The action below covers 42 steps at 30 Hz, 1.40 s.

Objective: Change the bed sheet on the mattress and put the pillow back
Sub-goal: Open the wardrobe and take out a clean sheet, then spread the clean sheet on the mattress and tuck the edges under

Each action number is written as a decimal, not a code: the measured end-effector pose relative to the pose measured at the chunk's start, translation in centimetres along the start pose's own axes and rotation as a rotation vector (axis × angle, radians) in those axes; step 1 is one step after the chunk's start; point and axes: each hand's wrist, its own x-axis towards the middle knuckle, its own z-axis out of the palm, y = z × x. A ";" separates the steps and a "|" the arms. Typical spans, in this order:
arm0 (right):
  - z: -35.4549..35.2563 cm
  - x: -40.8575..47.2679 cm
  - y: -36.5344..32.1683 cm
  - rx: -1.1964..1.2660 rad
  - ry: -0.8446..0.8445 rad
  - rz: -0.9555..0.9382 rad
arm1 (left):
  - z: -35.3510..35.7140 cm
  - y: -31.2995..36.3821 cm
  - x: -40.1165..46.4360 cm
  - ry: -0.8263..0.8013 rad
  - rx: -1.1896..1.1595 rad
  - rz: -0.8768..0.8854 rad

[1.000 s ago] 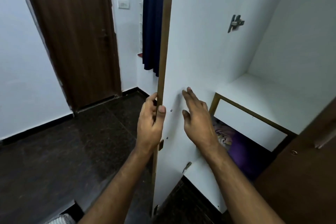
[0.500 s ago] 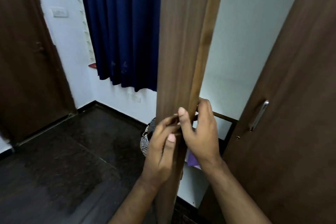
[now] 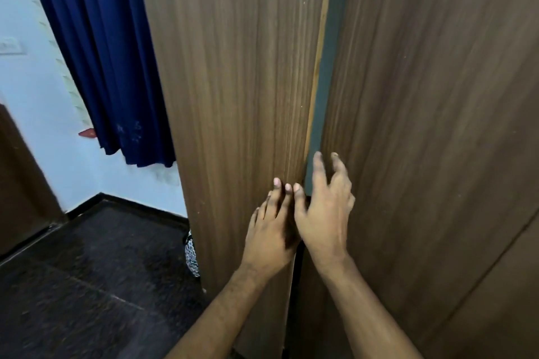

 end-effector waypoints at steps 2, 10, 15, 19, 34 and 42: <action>0.4 0.6 1.7 0.033 0.039 0.170 | 0.8 0.4 1.4 -0.006 0.032 -0.023; 2.0 2.6 6.7 0.226 -0.132 0.209 | 2.8 0.6 5.9 -0.005 0.060 -0.079; 2.2 3.8 8.8 0.099 -0.089 0.109 | 3.8 1.0 8.3 -0.007 0.082 -0.104; 2.5 4.8 9.6 0.054 -0.137 0.107 | 4.9 0.7 8.8 0.063 0.115 -0.103; 1.7 3.4 12.9 0.035 -0.132 0.111 | 8.4 6.9 7.3 0.332 -0.057 0.101; -3.4 -1.4 15.4 -0.191 0.046 0.427 | 9.4 10.6 7.0 0.251 -0.310 0.620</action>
